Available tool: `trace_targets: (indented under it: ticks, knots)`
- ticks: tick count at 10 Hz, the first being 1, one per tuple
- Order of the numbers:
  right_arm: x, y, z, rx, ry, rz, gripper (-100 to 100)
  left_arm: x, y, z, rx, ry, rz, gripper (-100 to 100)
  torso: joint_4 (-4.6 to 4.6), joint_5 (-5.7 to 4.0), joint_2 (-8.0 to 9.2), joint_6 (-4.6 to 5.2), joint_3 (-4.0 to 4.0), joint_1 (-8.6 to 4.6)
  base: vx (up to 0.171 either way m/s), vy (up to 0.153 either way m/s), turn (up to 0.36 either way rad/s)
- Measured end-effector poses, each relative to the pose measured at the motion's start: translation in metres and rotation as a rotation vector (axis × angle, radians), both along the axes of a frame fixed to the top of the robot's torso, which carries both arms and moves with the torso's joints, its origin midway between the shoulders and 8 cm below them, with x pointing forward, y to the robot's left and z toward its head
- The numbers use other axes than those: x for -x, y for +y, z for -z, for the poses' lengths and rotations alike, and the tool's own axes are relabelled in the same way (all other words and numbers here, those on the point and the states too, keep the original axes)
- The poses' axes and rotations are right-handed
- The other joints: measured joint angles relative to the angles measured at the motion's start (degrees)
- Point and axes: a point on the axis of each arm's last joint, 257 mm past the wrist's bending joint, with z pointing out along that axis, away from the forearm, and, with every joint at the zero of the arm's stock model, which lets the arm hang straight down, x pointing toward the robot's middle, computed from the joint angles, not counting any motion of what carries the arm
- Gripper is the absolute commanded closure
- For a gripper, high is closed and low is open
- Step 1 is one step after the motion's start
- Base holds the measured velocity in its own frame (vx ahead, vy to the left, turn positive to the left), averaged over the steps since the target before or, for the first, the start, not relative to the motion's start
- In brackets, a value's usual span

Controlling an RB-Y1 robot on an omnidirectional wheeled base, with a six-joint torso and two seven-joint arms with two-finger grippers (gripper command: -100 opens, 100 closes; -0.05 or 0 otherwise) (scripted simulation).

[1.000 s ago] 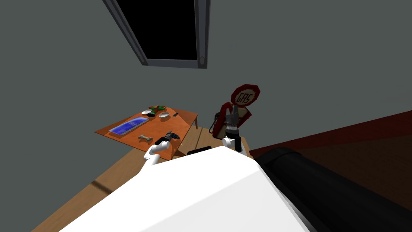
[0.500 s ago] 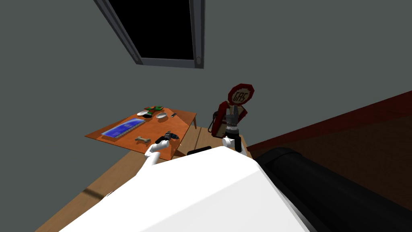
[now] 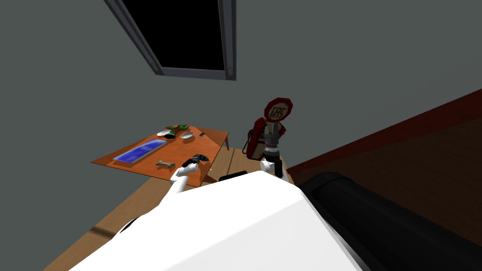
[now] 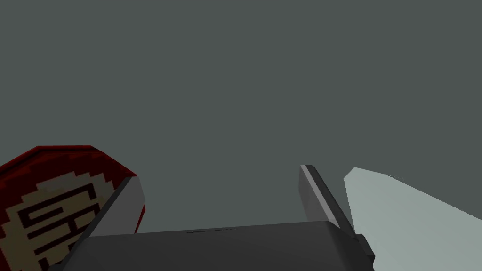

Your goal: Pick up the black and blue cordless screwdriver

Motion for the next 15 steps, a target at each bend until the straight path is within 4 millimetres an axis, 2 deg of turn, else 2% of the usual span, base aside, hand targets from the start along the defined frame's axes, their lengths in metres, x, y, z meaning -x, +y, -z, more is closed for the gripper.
trace_targets:
  ticks: [3,4,5,14,15]
  knots:
    - [0.000,0.000,0.000,0.000,0.000,0.000,0,-0.001,0.000,-0.001,0.000,-0.003,0.001,100,-0.04,0.00,-0.01,-0.04,-0.02,-0.02,0.000,0.000,0.000]
    - [0.000,0.000,0.000,0.000,0.000,0.000,0,-0.001,0.000,-0.001,0.000,-0.002,0.001,0,-0.03,0.00,0.00,-0.04,-0.01,-0.02,0.000,0.000,0.000]
    - [0.000,0.000,0.000,0.000,0.000,0.000,0,-0.001,0.000,-0.001,0.000,-0.002,0.001,100,-0.03,-0.01,0.01,-0.04,-0.01,-0.03,0.029,-0.008,0.158]
    - [0.000,0.000,0.000,0.000,0.000,0.000,0,0.015,-0.034,-0.014,-0.001,-0.006,0.094,100,0.05,-0.11,-0.02,-0.04,0.02,-0.18,0.041,-0.018,0.100]
    - [0.000,0.000,0.000,0.000,0.000,0.000,0,0.016,-0.034,-0.014,-0.001,-0.005,0.095,0,0.07,-0.11,0.03,-0.01,0.05,-0.16,0.000,0.000,0.000]
